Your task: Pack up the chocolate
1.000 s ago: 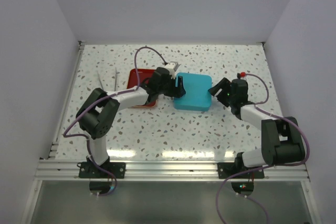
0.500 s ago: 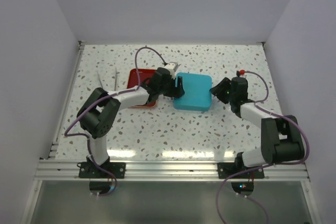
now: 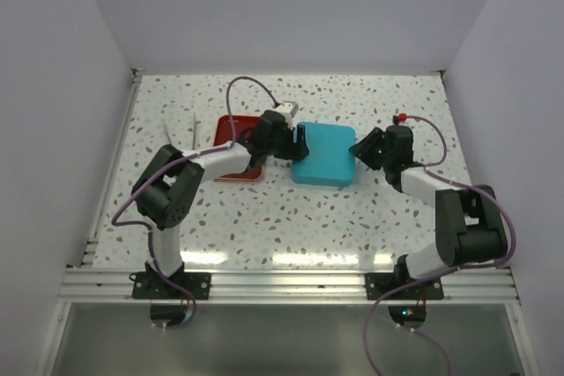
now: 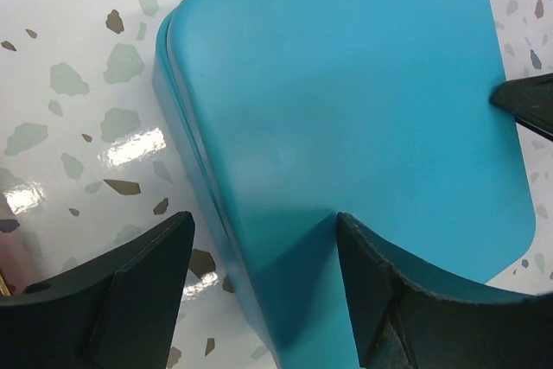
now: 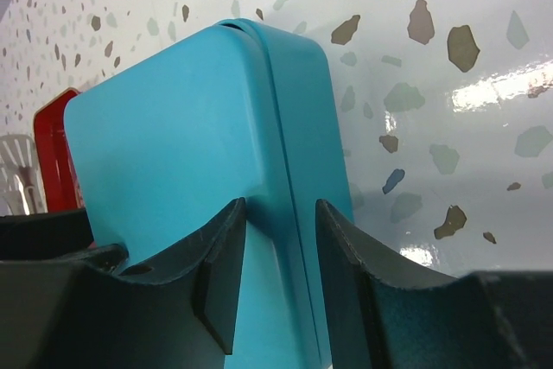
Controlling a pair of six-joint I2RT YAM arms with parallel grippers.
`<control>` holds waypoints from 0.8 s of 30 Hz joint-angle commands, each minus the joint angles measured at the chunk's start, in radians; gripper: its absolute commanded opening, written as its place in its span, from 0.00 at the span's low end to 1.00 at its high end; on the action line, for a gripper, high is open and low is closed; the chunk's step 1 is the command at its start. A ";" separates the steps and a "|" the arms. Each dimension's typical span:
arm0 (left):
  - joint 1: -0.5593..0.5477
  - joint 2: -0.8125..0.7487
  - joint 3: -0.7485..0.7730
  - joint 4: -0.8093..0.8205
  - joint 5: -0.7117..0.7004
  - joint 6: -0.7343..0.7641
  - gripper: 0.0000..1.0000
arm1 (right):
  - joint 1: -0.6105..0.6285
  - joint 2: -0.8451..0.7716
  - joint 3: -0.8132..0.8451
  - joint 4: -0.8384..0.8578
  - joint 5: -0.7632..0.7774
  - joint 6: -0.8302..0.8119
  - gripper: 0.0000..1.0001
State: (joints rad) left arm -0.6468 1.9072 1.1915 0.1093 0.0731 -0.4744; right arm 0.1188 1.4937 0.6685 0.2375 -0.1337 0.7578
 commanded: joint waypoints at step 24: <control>0.049 0.115 0.143 -0.013 0.016 0.043 0.72 | 0.005 0.119 0.143 0.008 -0.009 -0.023 0.41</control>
State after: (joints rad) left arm -0.6079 1.9980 1.3048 0.1112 0.0925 -0.4660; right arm 0.1196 1.6016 0.7750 0.2462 -0.1486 0.7570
